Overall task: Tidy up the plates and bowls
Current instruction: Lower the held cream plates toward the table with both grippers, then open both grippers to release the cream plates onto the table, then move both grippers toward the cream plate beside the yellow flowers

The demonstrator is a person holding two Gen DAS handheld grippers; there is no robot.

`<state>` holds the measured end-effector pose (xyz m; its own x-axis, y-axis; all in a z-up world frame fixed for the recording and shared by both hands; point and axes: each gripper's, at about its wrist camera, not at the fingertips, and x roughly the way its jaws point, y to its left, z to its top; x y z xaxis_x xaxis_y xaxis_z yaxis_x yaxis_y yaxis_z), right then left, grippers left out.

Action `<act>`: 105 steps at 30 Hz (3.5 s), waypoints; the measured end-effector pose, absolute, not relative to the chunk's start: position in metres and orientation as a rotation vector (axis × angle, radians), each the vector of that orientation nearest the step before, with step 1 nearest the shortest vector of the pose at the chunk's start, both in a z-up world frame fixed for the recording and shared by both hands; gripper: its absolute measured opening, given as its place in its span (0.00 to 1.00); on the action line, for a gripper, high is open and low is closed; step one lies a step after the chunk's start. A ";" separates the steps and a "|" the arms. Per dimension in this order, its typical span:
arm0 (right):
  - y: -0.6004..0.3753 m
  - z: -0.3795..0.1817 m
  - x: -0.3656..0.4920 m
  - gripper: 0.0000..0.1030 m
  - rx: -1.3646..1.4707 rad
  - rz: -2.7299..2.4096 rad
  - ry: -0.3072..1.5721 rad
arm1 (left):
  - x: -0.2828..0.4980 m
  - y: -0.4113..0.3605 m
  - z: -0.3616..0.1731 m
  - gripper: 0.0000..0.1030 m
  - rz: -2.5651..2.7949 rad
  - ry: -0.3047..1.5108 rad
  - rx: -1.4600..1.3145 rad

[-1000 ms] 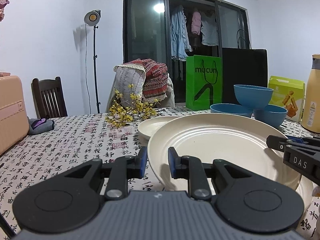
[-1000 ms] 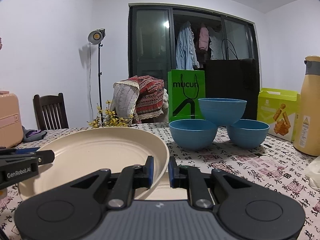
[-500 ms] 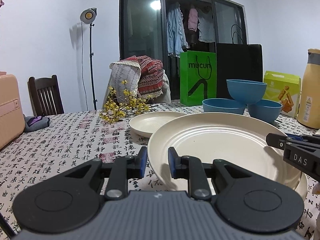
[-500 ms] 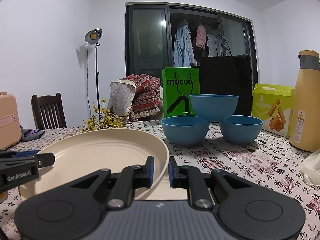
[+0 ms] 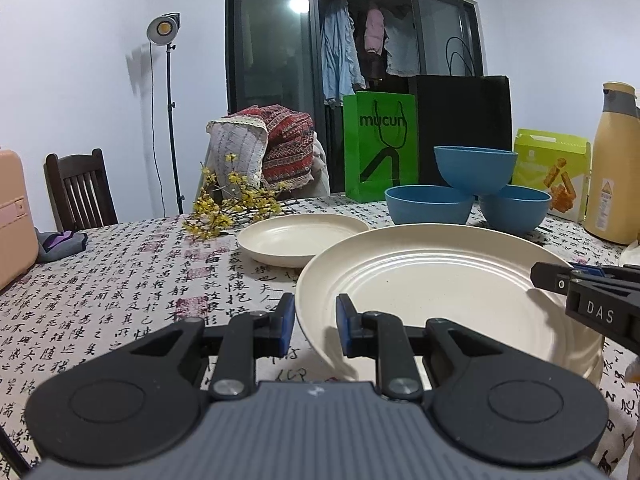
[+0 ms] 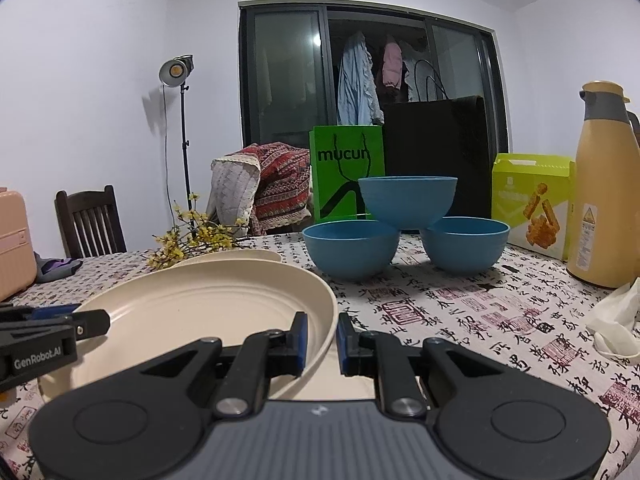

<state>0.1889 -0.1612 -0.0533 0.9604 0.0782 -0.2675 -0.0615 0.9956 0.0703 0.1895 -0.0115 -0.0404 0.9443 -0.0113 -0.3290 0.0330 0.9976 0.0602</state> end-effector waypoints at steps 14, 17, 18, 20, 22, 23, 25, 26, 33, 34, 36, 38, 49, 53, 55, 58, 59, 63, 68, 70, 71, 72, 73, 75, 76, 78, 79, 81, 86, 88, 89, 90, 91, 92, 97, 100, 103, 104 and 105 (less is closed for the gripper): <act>-0.180 -0.061 0.187 0.14 0.091 0.063 0.299 | 0.193 -0.027 -0.049 0.21 -0.043 0.364 0.084; -0.184 -0.062 0.188 0.14 0.096 0.059 0.303 | 0.193 -0.031 -0.051 0.21 -0.047 0.368 0.090; -0.185 -0.063 0.188 0.14 0.098 0.058 0.305 | 0.194 -0.031 -0.051 0.21 -0.048 0.370 0.091; -0.188 -0.064 0.188 0.14 0.099 0.057 0.306 | 0.194 -0.033 -0.052 0.21 -0.050 0.373 0.093; -0.189 -0.066 0.188 0.14 0.100 0.056 0.307 | 0.194 -0.035 -0.053 0.21 -0.054 0.376 0.098; -0.191 -0.066 0.188 0.14 0.101 0.055 0.308 | 0.194 -0.036 -0.054 0.21 -0.055 0.378 0.101; -0.193 -0.068 0.189 0.14 0.104 0.052 0.311 | 0.194 -0.039 -0.055 0.21 -0.059 0.381 0.106; -0.194 -0.069 0.189 0.14 0.105 0.050 0.312 | 0.195 -0.040 -0.055 0.21 -0.060 0.383 0.109; -0.201 -0.072 0.190 0.14 0.102 0.038 0.316 | 0.199 -0.048 -0.058 0.21 -0.068 0.403 0.125; -0.202 -0.073 0.191 0.14 0.101 0.036 0.317 | 0.199 -0.049 -0.059 0.21 -0.070 0.405 0.128; -0.202 -0.073 0.191 0.14 0.100 0.033 0.319 | 0.200 -0.050 -0.059 0.21 -0.071 0.408 0.136; -0.204 -0.074 0.192 0.14 0.100 0.032 0.322 | 0.200 -0.052 -0.060 0.21 -0.072 0.413 0.142; -0.207 -0.078 0.195 0.14 0.094 0.034 0.332 | 0.206 -0.054 -0.064 0.21 -0.080 0.447 0.154; -0.209 -0.079 0.197 0.14 0.094 0.032 0.339 | 0.209 -0.055 -0.064 0.21 -0.087 0.461 0.154; -0.209 -0.080 0.197 0.14 0.093 0.034 0.341 | 0.209 -0.056 -0.065 0.25 -0.093 0.461 0.157; -0.210 -0.080 0.198 0.15 0.094 0.037 0.343 | 0.208 -0.057 -0.065 0.31 -0.100 0.458 0.163; -0.211 -0.080 0.199 0.15 0.099 0.039 0.346 | 0.207 -0.057 -0.065 0.34 -0.104 0.457 0.158; -0.214 -0.080 0.200 0.17 0.122 0.056 0.354 | 0.207 -0.053 -0.064 0.56 -0.102 0.452 0.129; -0.220 -0.076 0.200 0.46 0.140 0.080 0.348 | 0.205 -0.048 -0.061 0.86 -0.114 0.443 0.093; -0.222 -0.074 0.199 0.71 0.144 0.088 0.338 | 0.204 -0.047 -0.061 1.00 -0.118 0.443 0.083; -0.224 -0.072 0.199 0.75 0.147 0.091 0.332 | 0.204 -0.047 -0.060 1.00 -0.122 0.442 0.079; -0.225 -0.071 0.200 0.85 0.148 0.093 0.329 | 0.204 -0.046 -0.060 1.00 -0.126 0.445 0.075; -0.226 -0.070 0.201 0.91 0.149 0.093 0.326 | 0.205 -0.045 -0.060 1.00 -0.126 0.448 0.070; -0.229 -0.067 0.203 1.00 0.154 0.091 0.320 | 0.206 -0.044 -0.061 1.00 -0.129 0.456 0.056; -0.231 -0.066 0.205 1.00 0.156 0.088 0.318 | 0.207 -0.043 -0.061 1.00 -0.132 0.463 0.050; -0.233 -0.064 0.209 1.00 0.157 0.088 0.316 | 0.208 -0.041 -0.061 1.00 -0.135 0.474 0.039; -0.233 -0.064 0.212 1.00 0.155 0.088 0.316 | 0.208 -0.040 -0.061 1.00 -0.135 0.475 0.034; -0.234 -0.063 0.218 1.00 0.153 0.093 0.318 | 0.208 -0.039 -0.061 1.00 -0.135 0.472 0.024; -0.233 -0.061 0.225 1.00 0.149 0.097 0.314 | 0.208 -0.036 -0.061 1.00 -0.141 0.475 0.001; -0.232 -0.058 0.226 1.00 0.144 0.099 0.303 | 0.208 -0.033 -0.061 1.00 -0.146 0.476 -0.015; -0.232 -0.057 0.226 1.00 0.143 0.103 0.302 | 0.208 -0.033 -0.061 1.00 -0.146 0.476 -0.022; -0.231 -0.055 0.228 1.00 0.139 0.104 0.302 | 0.208 -0.032 -0.061 1.00 -0.146 0.476 -0.029; -0.231 -0.054 0.230 1.00 0.135 0.101 0.303 | 0.208 -0.031 -0.061 1.00 -0.146 0.475 -0.035; -0.231 -0.054 0.231 1.00 0.136 0.100 0.302 | 0.208 -0.030 -0.061 1.00 -0.146 0.474 -0.042; -0.232 -0.060 0.239 1.00 0.158 0.102 0.328 | 0.207 -0.027 -0.061 1.00 -0.150 0.465 -0.059; -0.229 -0.064 0.239 1.00 0.147 0.107 0.333 | 0.205 -0.026 -0.061 1.00 -0.150 0.453 -0.070; -0.227 -0.065 0.237 1.00 0.136 0.124 0.325 | 0.204 -0.024 -0.060 1.00 -0.144 0.442 -0.085; -0.227 -0.065 0.236 1.00 0.134 0.128 0.320 | 0.203 -0.023 -0.060 1.00 -0.143 0.439 -0.091; -0.227 -0.065 0.236 1.00 0.134 0.129 0.317 | 0.203 -0.023 -0.060 1.00 -0.142 0.437 -0.094</act>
<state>0.2355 -0.2266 -0.0652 0.9420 0.1472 -0.3017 -0.1050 0.9829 0.1514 0.2032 -0.0228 -0.0596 0.8963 -0.1570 -0.4148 0.1166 0.9857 -0.1213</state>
